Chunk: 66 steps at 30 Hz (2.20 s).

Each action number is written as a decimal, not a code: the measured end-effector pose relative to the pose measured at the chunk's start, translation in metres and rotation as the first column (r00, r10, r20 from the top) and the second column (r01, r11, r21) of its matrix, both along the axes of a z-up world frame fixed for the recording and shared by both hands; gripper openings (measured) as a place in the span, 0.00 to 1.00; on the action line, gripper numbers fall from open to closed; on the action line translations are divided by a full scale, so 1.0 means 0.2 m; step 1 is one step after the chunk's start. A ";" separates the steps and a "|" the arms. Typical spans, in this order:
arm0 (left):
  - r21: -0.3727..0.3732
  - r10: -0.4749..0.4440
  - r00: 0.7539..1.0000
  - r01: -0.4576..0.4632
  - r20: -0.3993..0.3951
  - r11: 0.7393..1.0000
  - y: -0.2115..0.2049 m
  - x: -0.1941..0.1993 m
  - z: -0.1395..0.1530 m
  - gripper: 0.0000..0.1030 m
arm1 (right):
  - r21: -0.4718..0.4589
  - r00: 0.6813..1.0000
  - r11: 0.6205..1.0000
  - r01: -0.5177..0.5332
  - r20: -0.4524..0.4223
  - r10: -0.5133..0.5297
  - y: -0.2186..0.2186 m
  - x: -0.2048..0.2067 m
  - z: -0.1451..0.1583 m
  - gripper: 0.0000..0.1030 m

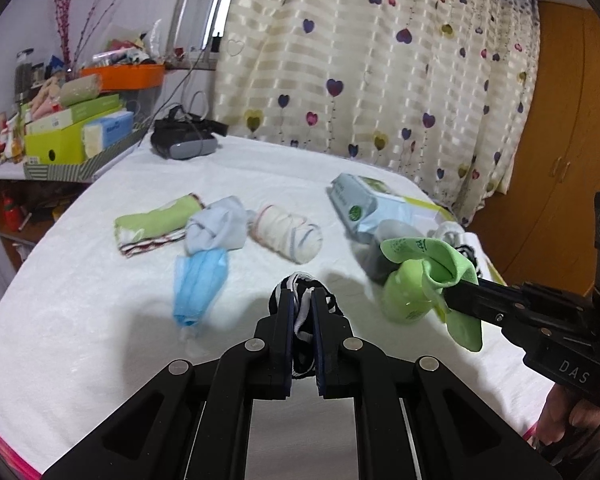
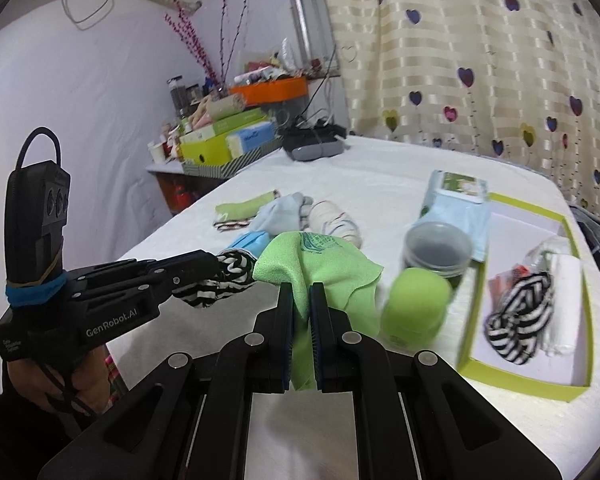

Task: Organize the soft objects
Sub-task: 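Carry the striped sock ball with the left gripper while the right carries the green cloth to the box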

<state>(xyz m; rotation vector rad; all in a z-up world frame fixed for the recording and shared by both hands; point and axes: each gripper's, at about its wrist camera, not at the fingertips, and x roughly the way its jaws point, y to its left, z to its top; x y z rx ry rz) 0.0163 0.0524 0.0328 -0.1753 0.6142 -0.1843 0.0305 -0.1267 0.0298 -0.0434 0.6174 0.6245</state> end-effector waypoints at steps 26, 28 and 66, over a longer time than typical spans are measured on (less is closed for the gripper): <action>0.020 -0.165 0.986 0.164 0.032 0.986 -0.49 0.08 0.13 0.08 | 0.040 0.982 0.982 0.186 0.018 -0.187 -0.44 0.00 0.04 0.08; 0.024 -0.177 0.984 0.176 0.033 0.984 -0.52 0.09 0.14 0.08 | 0.042 0.980 0.980 0.197 0.017 -0.198 -0.46 0.00 0.04 0.08; 0.017 -0.333 0.942 0.334 -0.038 0.942 -0.97 0.31 0.05 0.08 | 0.041 0.940 0.939 0.340 -0.049 -0.338 -0.83 0.15 -0.05 0.08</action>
